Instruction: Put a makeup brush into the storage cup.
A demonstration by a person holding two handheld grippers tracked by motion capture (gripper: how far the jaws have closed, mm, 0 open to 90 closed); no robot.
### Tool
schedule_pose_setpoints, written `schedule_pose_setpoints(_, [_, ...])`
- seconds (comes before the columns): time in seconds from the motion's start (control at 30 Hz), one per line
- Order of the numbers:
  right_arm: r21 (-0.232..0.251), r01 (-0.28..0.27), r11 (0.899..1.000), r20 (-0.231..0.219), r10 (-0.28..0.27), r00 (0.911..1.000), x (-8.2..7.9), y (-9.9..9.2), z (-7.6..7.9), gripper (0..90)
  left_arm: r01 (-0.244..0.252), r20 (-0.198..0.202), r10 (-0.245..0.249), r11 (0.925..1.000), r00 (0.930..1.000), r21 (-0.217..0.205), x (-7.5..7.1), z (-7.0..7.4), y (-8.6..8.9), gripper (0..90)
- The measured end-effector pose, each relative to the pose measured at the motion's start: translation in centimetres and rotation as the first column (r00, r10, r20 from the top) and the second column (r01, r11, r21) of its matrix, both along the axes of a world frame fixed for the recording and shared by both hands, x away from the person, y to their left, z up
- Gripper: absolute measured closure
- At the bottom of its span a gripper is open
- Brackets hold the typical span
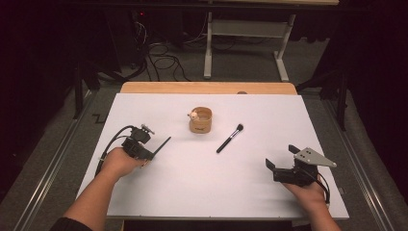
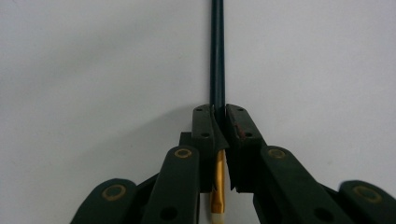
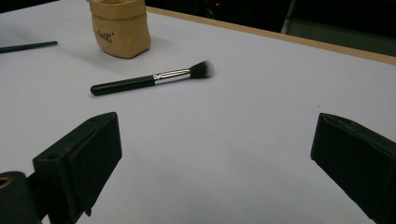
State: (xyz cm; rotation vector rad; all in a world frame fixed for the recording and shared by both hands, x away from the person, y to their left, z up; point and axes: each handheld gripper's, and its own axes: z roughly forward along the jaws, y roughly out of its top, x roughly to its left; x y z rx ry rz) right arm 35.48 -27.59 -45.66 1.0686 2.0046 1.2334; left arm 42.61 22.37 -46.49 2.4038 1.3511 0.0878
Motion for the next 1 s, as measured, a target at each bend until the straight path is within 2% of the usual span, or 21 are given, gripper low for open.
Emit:
schedule_pose_setpoints(0.23, [-0.001, -0.001, 1.000, -0.002, 0.001, 1.0000, 0.0, 0.1, 0.0, 2.5, 0.003, 0.015, -0.003, 0.9998, 0.9999, -0.019, -0.2, -0.1, 0.3, 83.1])
schedule_pose_setpoints(0.6, [0.002, -0.002, 1.000, -0.004, 0.002, 1.0000, 0.1, 0.0, -0.1, 2.5, 0.028, 0.033, -0.028, 0.9996, 0.9991, -0.001, -0.3, -0.1, 0.1, 83.4])
schedule_pose_setpoints(0.77, [0.006, 0.001, 1.000, -0.007, -0.001, 1.0000, 0.1, 0.0, -0.1, 2.5, 0.025, 0.033, -0.025, 0.9997, 0.9991, 0.003, -0.4, 0.0, 0.0, 83.5])
schedule_pose_setpoints(1.0, [0.006, 0.001, 1.000, -0.009, -0.001, 1.0000, 0.1, -0.1, -0.1, 2.5, 0.031, 0.040, -0.030, 0.9995, 0.9987, -0.007, -0.8, 1.3, -0.2, 83.4])
